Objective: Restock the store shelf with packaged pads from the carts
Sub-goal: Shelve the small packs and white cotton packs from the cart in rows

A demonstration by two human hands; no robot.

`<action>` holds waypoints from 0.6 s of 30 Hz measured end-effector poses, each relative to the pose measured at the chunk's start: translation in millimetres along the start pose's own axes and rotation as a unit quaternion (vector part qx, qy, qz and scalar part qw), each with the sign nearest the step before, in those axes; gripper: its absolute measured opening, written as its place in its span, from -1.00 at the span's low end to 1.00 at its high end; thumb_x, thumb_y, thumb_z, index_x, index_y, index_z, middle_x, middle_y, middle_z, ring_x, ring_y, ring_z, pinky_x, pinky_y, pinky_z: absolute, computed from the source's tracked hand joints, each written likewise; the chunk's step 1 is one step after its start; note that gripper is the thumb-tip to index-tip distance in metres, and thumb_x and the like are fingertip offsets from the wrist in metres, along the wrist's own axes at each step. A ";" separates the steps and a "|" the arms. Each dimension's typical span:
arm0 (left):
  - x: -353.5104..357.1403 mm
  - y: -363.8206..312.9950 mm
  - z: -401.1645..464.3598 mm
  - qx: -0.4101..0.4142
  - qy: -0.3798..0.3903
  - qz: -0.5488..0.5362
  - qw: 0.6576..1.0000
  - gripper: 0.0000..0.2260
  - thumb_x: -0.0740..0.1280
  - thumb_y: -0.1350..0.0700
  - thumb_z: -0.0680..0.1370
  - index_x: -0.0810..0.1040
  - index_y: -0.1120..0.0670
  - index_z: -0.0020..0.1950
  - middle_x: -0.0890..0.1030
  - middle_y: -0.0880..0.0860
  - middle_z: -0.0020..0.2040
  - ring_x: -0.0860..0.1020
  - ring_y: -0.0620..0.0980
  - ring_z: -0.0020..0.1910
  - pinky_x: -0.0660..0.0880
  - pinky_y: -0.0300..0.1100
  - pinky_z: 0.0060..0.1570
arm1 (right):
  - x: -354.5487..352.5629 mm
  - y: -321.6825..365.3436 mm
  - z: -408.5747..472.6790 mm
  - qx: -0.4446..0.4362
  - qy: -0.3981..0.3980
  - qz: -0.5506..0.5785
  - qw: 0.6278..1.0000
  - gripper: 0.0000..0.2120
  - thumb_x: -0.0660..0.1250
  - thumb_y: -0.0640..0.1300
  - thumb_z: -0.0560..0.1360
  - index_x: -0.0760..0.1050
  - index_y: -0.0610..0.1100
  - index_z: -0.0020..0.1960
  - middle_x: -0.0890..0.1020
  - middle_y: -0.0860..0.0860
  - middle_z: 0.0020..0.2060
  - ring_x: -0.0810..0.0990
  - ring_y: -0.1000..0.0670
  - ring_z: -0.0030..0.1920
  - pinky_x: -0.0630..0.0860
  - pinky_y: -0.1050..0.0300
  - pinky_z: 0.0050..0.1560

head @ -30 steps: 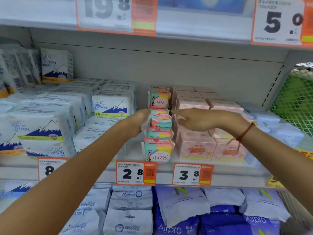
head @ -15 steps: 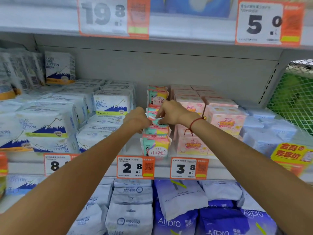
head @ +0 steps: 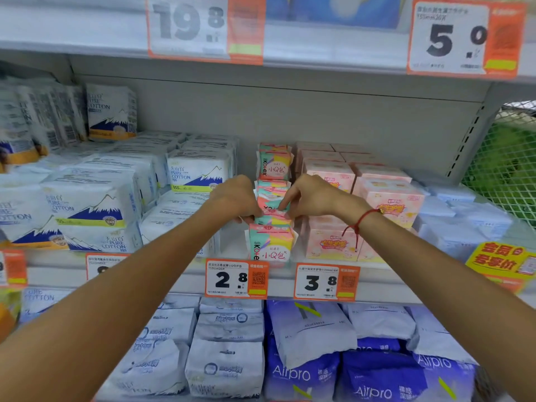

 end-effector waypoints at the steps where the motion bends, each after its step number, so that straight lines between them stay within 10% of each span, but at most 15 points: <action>1: 1.6 1.0 0.0 0.002 -0.011 -0.004 1.000 -0.82 0.44 0.12 0.47 0.62 0.19 -0.01 0.66 0.06 -0.21 0.55 -0.12 -0.44 0.57 -0.21 -0.17 | 0.5 -0.6 0.1 0.003 -0.004 0.009 1.000 -0.75 0.45 -0.23 0.42 0.65 -0.12 0.10 0.64 -0.05 0.09 0.55 -0.05 0.06 0.46 0.17 -0.03; 8: -21.9 6.7 -23.6 0.100 0.018 0.022 0.995 -0.72 0.39 0.07 0.51 0.60 0.12 0.19 0.61 0.01 0.12 0.61 0.01 0.01 0.53 -0.23 -0.13 | -13.5 4.0 -16.6 -0.005 -0.035 0.046 0.998 -0.75 0.42 -0.20 0.44 0.62 -0.08 0.11 0.61 -0.06 0.08 0.54 0.03 -0.02 0.46 0.16 -0.03; 12: -23.9 2.0 -43.6 0.115 0.171 0.066 0.976 -0.58 0.46 0.13 0.45 0.52 0.10 0.29 0.55 0.03 0.19 0.53 -0.03 0.15 0.59 -0.17 -0.04 | -6.3 16.0 -37.7 -0.057 0.109 0.034 0.992 -0.58 0.50 -0.05 0.37 0.54 0.01 0.22 0.54 0.05 0.10 0.48 0.16 -0.04 0.45 0.24 0.01; 18: -3.5 -3.7 -46.7 0.164 -0.026 0.172 0.971 -0.72 0.51 0.08 0.39 0.67 0.06 0.08 0.67 -0.01 0.06 0.60 -0.04 0.07 0.52 -0.07 0.13 | 13.0 22.7 -49.4 -0.053 0.007 -0.055 0.997 -0.54 0.51 -0.09 0.36 0.47 -0.10 0.21 0.50 -0.01 0.01 0.42 0.04 -0.09 0.34 0.18 -0.12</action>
Point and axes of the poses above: each hand's wrist, its own z-axis towards the middle knuckle, its own x-axis out of the palm, y = z × x, the point moved 3 cm from there along z, towards the middle knuckle
